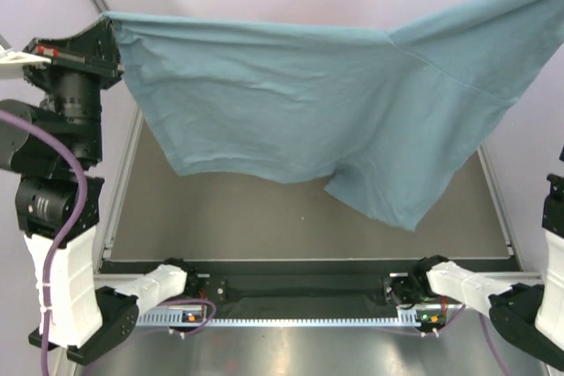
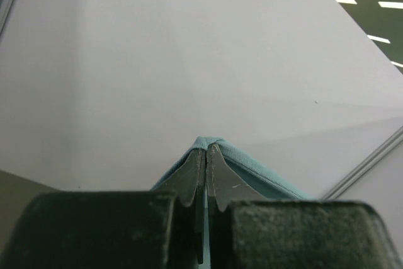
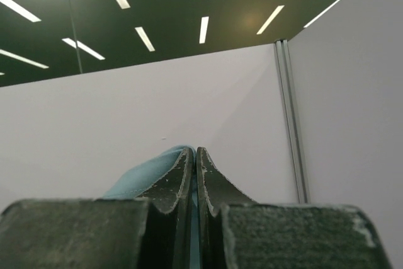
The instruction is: Fold and stack the t-shirts
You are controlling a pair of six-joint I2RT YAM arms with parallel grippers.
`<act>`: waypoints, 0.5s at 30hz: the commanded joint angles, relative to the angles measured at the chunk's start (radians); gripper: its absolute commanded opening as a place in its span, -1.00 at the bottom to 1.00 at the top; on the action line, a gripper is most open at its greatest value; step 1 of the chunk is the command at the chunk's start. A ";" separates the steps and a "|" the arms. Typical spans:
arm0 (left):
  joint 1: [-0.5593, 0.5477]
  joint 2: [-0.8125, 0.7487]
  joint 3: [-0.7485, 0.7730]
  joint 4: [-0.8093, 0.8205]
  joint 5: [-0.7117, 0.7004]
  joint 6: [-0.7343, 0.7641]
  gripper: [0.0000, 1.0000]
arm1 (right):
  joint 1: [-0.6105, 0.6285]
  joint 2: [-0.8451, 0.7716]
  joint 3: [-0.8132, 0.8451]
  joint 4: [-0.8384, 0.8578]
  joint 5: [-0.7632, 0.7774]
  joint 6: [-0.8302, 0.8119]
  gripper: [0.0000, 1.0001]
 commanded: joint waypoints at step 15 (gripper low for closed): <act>0.003 0.267 0.133 0.369 -0.129 0.177 -1.00 | -0.025 0.317 0.187 0.226 -0.037 -0.104 -1.00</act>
